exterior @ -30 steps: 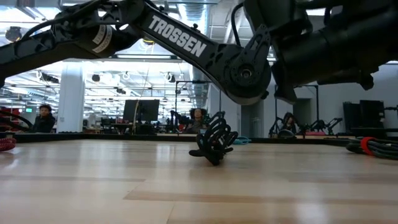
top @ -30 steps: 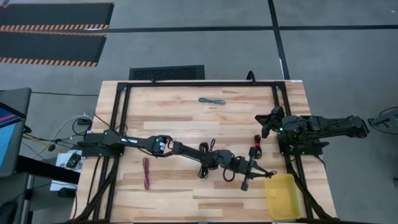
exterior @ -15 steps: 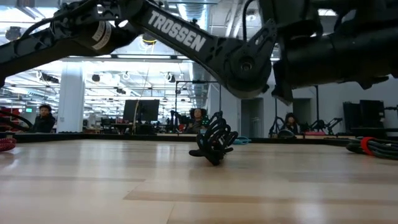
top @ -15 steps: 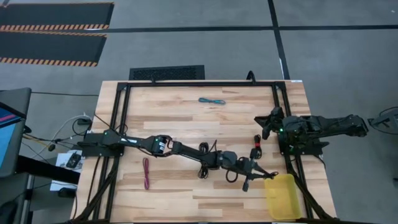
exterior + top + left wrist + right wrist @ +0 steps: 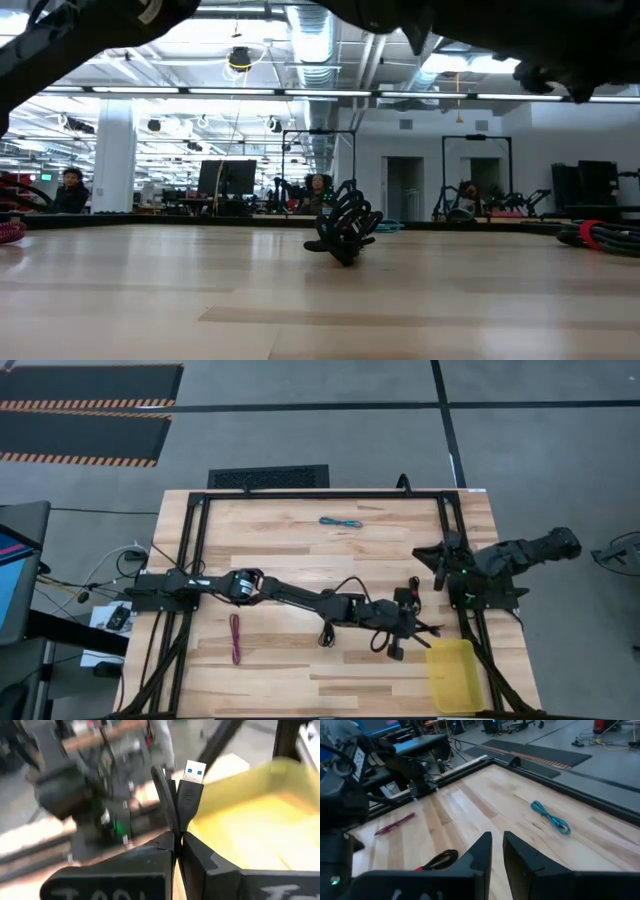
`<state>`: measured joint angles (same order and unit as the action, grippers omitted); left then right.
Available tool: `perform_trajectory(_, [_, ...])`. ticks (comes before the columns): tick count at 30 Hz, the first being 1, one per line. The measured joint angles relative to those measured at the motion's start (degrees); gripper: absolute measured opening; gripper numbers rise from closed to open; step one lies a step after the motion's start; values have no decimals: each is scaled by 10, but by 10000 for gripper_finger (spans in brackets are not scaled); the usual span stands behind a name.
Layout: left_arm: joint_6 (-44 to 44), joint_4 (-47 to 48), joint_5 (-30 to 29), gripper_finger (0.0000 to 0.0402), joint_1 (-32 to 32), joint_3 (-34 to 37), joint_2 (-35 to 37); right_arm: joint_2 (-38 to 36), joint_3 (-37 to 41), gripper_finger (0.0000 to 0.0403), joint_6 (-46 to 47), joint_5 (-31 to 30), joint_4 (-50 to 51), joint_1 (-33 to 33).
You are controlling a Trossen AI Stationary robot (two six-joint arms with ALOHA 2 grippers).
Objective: Pick and place USB-C Cables
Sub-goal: Put the left black charger cable into the yellow bin
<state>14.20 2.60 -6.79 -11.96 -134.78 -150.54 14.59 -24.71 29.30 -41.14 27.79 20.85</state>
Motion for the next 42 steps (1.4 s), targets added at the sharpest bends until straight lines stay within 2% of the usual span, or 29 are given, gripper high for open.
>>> perform_trajectory(4, [-29,82,-5,1,4,0,14,3,0,71,3,-39,5,40])
perform_trajectory(10, [-34,197,-88,0,2,0,36,4,0,71,7,-80,2,85])
perform_trajectory(16, [-50,245,-105,0,2,2,45,4,0,71,7,-104,2,108])
perform_trajectory(20, [-66,237,-106,0,1,38,58,4,0,71,7,-104,3,111])
perform_trajectory(24, [-85,186,-112,0,1,140,111,4,0,71,7,-105,5,111])
perform_trajectory(27, [-99,95,-134,0,1,272,189,4,0,71,7,-105,5,111])
perform_trajectory(30, [-116,-12,-184,0,1,408,275,4,0,71,7,-105,5,110])
perform_trajectory(33, [-146,-80,-216,0,2,514,341,4,0,71,11,-116,2,108])
perform_trajectory(36, [-173,-122,-224,0,2,579,380,4,0,71,40,-117,-3,108])
perform_trajectory(39, [-169,-153,-220,0,0,612,395,8,3,71,43,-115,-37,110])
perform_trajectory(42, [-157,-179,-210,0,0,624,398,23,22,71,-18,-94,-126,117])
